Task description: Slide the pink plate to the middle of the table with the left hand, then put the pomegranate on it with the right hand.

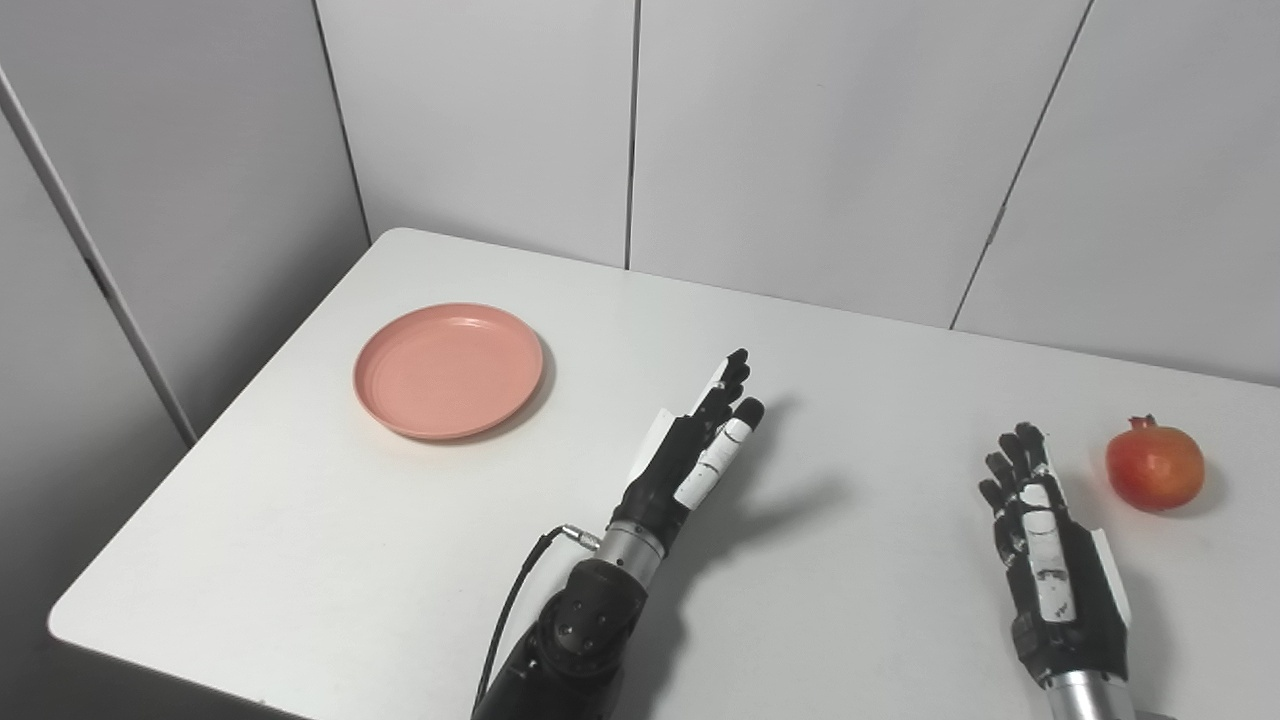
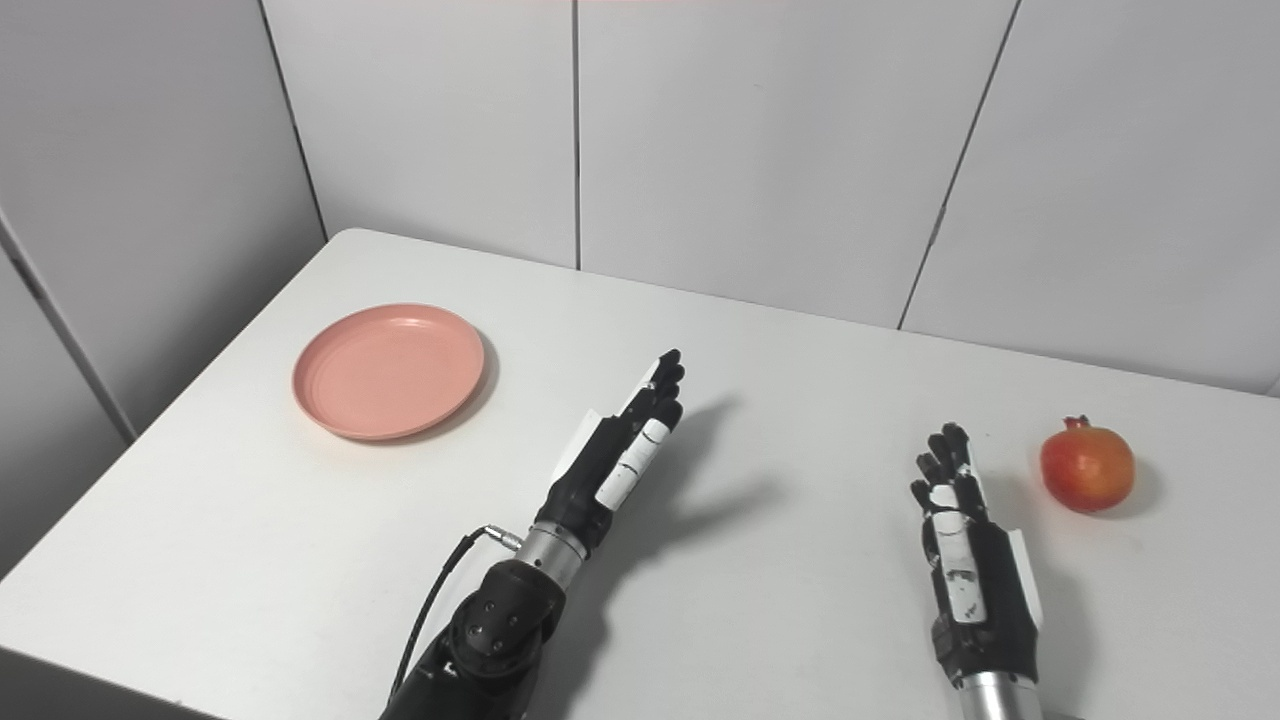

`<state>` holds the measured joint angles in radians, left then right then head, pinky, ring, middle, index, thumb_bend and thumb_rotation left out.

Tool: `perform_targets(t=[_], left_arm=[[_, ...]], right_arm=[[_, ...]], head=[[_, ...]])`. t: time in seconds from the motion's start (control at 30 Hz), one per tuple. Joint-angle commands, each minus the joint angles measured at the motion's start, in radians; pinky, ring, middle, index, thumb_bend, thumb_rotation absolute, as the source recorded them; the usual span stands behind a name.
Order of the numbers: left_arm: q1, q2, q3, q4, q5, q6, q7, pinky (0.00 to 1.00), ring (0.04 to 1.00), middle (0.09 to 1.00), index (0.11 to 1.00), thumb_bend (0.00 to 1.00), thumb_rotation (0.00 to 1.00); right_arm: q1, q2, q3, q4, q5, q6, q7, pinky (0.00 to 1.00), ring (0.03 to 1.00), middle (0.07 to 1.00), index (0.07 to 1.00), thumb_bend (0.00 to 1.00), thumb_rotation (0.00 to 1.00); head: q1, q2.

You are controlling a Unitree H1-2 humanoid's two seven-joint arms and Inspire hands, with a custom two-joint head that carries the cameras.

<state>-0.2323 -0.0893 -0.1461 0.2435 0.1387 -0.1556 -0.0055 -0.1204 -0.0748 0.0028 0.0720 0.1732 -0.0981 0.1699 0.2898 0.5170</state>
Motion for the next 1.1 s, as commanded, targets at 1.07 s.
perform_targets(t=[1.07], left_arm=[[-0.203, 0.155, 0.303, -0.158, -0.237, 0.112, 0.045, 0.91, 0.930, 0.929, 0.918, 0.83, 1.00]], right_arm=[[-0.012, -0.035, -0.004, 0.077, 0.003, -0.140, 0.039, 1.00, 1.000, 1.000, 1.000, 0.61, 0.93]], head=[[0.015, -0.021]])
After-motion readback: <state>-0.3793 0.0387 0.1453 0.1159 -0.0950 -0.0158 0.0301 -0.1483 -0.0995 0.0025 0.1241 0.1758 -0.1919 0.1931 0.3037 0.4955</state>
